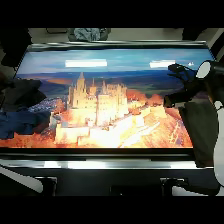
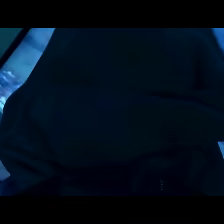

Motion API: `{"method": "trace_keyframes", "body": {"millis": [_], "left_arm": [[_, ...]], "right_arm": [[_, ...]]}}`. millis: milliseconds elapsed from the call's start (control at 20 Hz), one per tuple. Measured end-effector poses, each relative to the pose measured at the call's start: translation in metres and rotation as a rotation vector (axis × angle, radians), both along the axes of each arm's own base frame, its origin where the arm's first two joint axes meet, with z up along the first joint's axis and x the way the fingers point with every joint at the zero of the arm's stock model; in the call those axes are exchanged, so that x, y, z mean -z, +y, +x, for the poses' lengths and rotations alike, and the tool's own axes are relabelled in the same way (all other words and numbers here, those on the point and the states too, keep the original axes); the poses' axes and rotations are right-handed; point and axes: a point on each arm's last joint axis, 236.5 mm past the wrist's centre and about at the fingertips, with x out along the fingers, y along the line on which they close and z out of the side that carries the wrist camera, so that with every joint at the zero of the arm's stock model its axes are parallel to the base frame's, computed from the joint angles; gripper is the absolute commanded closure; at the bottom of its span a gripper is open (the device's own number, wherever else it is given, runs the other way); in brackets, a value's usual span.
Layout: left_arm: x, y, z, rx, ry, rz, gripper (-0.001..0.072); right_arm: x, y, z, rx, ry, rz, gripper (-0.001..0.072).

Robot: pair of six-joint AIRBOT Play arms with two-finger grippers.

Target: Fold the shirts.

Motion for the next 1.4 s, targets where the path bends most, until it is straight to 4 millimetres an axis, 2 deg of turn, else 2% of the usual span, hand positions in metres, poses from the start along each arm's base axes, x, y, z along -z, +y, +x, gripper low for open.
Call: {"method": "trace_keyframes", "body": {"millis": [100, 200, 350, 500, 650, 700, 750, 800, 950, 1000, 1050, 1150, 1250, 1300, 1400], "left_arm": [[0.026, 0.015, -0.006, -0.066, -0.007, -0.069, -0.0013], [0.041, 0.029, -0.007, -0.111, -0.030, -0.094, -0.0013], [0.059, 0.036, 0.001, -0.131, -0.060, -0.116, -0.0013], [0.074, 0.034, 0.014, -0.111, -0.094, -0.135, -0.0013], [0.087, 0.024, 0.028, -0.078, -0.119, -0.155, -0.0013], [0.091, 0.020, 0.033, -0.071, -0.126, -0.163, 0.0127], [0.095, 0.018, 0.034, -0.067, -0.124, -0.172, 0.0539], [0.100, 0.014, 0.034, -0.061, -0.116, -0.180, 0.0673], [0.098, 0.001, 0.038, -0.049, -0.124, -0.226, 0.0675], [0.089, -0.003, 0.040, -0.044, -0.139, -0.235, 0.0675], [0.070, -0.006, 0.047, -0.040, -0.188, -0.236, 0.0676], [0.007, -0.011, 0.068, -0.023, -0.349, -0.203, 0.0676], [-0.083, -0.024, 0.082, 0.006, -0.544, -0.149, 0.0676], [-0.135, -0.038, 0.084, 0.034, -0.643, -0.120, 0.0676], [-0.237, -0.084, 0.070, 0.133, -0.807, -0.056, 0.0676]], "right_arm": [[0.000, 0.002, 0.000, 0.002, 0.002, 0.009, 0.0036], [0.000, 0.004, -0.001, 0.001, 0.005, 0.017, 0.0036], [-0.001, 0.006, -0.001, 0.001, 0.005, 0.025, 0.0036], [0.000, 0.007, -0.001, 0.001, 0.006, 0.029, 0.0036], [-0.001, 0.007, -0.001, 0.001, 0.005, 0.031, 0.0036], [-0.001, 0.007, -0.001, 0.001, 0.005, 0.031, 0.0036], [-0.001, 0.007, -0.001, 0.001, 0.005, 0.031, 0.0036], [-0.001, 0.007, -0.001, 0.001, 0.005, 0.032, 0.0036], [-0.001, 0.008, -0.002, 0.001, 0.010, 0.037, 0.0031], [-0.001, 0.010, -0.003, 0.001, 0.014, 0.045, 0.0036], [-0.001, 0.013, -0.003, -0.001, 0.015, 0.054, 0.0037], [-0.002, 0.016, -0.004, -0.002, 0.016, 0.066, 0.0037], [-0.004, 0.017, -0.005, -0.022, 0.011, 0.069, 0.0037], [-0.007, 0.017, -0.005, -0.031, 0.002, 0.067, 0.0038], [-0.019, 0.016, -0.005, -0.045, -0.031, 0.058, 0.0038]]}}
